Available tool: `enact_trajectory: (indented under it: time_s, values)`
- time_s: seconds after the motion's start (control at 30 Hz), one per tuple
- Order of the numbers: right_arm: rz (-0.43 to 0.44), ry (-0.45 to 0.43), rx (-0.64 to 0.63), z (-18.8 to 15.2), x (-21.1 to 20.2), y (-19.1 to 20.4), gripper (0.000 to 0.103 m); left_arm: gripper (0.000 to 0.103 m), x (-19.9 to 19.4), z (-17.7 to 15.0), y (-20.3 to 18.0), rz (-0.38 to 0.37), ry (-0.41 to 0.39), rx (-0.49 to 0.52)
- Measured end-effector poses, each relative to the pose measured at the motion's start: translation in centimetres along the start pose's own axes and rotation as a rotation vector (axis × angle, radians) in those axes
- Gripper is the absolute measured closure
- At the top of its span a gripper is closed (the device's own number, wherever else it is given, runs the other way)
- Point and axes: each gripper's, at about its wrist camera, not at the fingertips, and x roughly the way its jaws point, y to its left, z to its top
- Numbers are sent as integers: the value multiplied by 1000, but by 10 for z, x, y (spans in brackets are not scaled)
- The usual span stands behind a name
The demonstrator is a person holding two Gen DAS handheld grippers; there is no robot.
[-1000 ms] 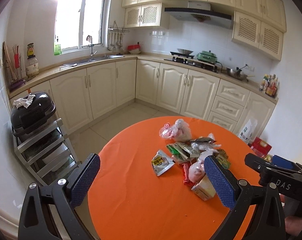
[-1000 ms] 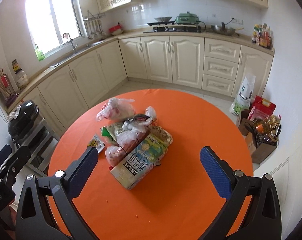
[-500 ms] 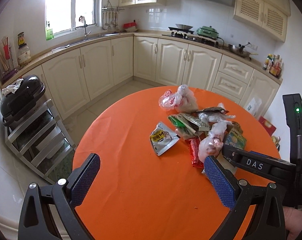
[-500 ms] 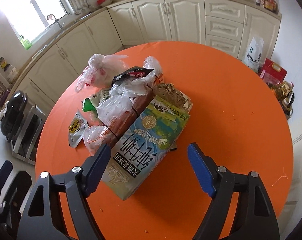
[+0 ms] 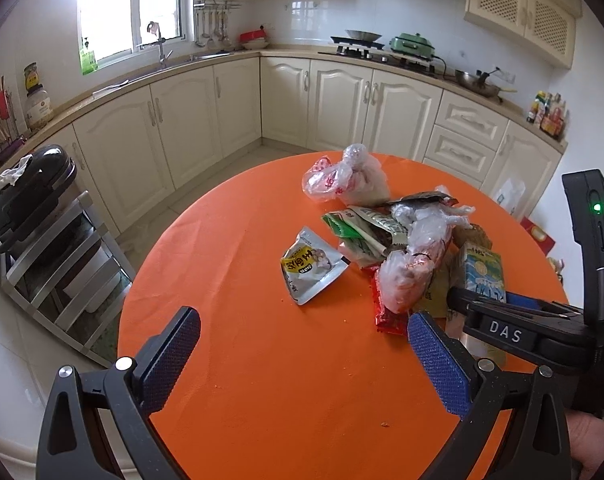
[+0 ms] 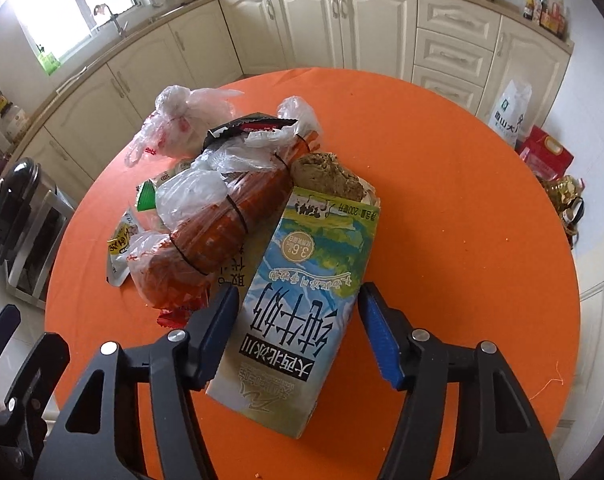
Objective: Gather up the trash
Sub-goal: 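Grasp the milk carton with the right tool while the left tool grasps the orange-wrapped bag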
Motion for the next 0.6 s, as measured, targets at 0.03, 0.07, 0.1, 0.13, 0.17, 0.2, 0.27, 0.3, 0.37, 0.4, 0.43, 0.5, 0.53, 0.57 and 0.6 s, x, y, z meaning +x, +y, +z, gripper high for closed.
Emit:
enact_trajectory:
  time_s: [0.03,0.07,0.1,0.13,0.17,0.2,0.27,0.3,0.37,0.4,0.43,0.5,0.53,0.57,0.6]
  values:
    - [-7,-1,-7,0,4,1,39,1,4,4,-2,-2,5,6]
    - [-9,-3,-13,1,6,1,39,1,4,-2,-5,-3,4,14]
    - [-7,-11,-21,0,7,0,40,1,4,-1,-7,-4,1,21]
    - [5,-18,-26,-2,6,-3,43,1,4,-2,-9,-5,-4,29]
    - [12,-22,-31,-3,5,-6,45,1,5,-4,-11,-8,-7,37]
    - [18,-27,-37,-5,3,-10,48,1,7,-7,-11,-11,-7,41]
    - [27,-37,-38,-9,-2,-16,54,1,11,-13,-13,-14,1,50]
    - [25,-41,-40,-10,-5,-21,55,1,14,-11,-15,-15,4,57]
    - [34,-43,-33,-10,-6,-32,55,1,19,-13,-18,-19,8,74]
    - [29,-45,-32,-11,-7,-36,55,1,22,-12,-21,-23,11,83]
    - [27,-47,-31,-11,-7,-39,55,1,25,-12,-25,-25,14,92]
    - [42,-46,-26,-12,-6,-43,55,1,32,-10,-31,-25,18,107]
    - [39,-44,-40,-11,-6,-42,54,1,36,-10,-33,-26,20,114]
    - [34,-42,-55,-10,-5,-41,54,1,40,-9,-35,-28,24,123]
    - [35,-43,-58,-10,-5,-41,54,1,45,-8,-39,-27,25,132]
